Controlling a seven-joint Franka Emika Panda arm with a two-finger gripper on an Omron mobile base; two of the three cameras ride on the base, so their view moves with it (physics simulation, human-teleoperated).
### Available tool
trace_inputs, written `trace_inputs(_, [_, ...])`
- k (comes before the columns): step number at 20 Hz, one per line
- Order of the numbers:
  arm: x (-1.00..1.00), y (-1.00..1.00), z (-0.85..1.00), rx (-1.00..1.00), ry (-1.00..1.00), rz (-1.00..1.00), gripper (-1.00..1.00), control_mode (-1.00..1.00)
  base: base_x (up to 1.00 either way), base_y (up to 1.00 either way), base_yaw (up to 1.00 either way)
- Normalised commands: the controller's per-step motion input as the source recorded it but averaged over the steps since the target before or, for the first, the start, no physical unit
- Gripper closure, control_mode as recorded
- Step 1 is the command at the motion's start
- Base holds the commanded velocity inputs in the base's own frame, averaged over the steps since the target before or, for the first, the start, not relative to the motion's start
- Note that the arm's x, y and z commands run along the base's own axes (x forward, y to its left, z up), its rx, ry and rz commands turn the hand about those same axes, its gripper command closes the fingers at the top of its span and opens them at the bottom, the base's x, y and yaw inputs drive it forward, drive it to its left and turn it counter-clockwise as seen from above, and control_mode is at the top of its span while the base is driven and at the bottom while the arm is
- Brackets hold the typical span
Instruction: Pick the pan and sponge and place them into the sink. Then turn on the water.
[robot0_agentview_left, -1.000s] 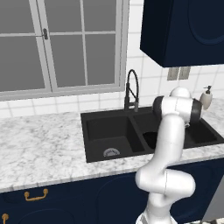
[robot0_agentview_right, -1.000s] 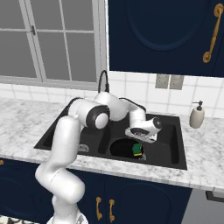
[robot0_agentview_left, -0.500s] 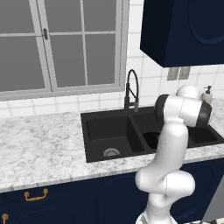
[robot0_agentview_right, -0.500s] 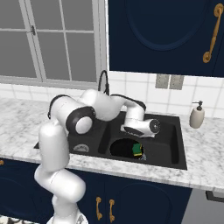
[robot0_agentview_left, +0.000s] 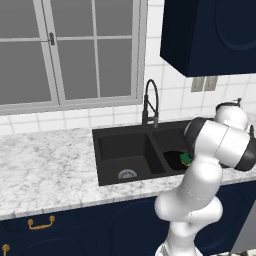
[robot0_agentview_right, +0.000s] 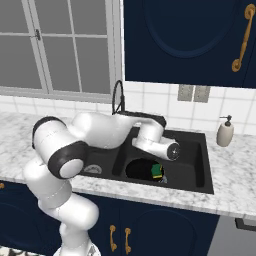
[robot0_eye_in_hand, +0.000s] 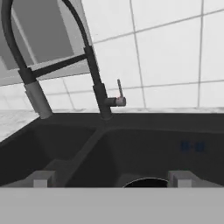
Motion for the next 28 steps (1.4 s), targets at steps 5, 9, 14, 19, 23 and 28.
trace_inputs(5, [-0.16, 0.48, 0.71, 0.00, -0.28, 0.00, -1.00, -1.00, 0.00, 0.00, 0.00])
trace_inputs(9, [0.00, 0.55, 0.56, 0.00, -0.27, 0.00, -1.00, -1.00, 0.00, 0.00, 0.00])
trace_inputs(14, [0.00, 0.22, 0.24, 0.00, -0.29, 0.01, -1.00, -1.00, 0.00, 0.00, 0.00])
trace_inputs(19, [0.04, 0.07, 0.00, 0.00, -0.17, 0.00, -1.00, -1.00, 0.00, 0.00, 0.00])
trace_inputs(23, [0.06, 0.04, 0.00, 0.00, -0.04, 0.00, -1.00, -1.00, 0.00, 0.00, 0.00])
trace_inputs(28, [0.16, 0.04, 0.00, -0.01, 0.00, 0.00, -1.00, -1.00, 0.00, 0.00, 0.00])
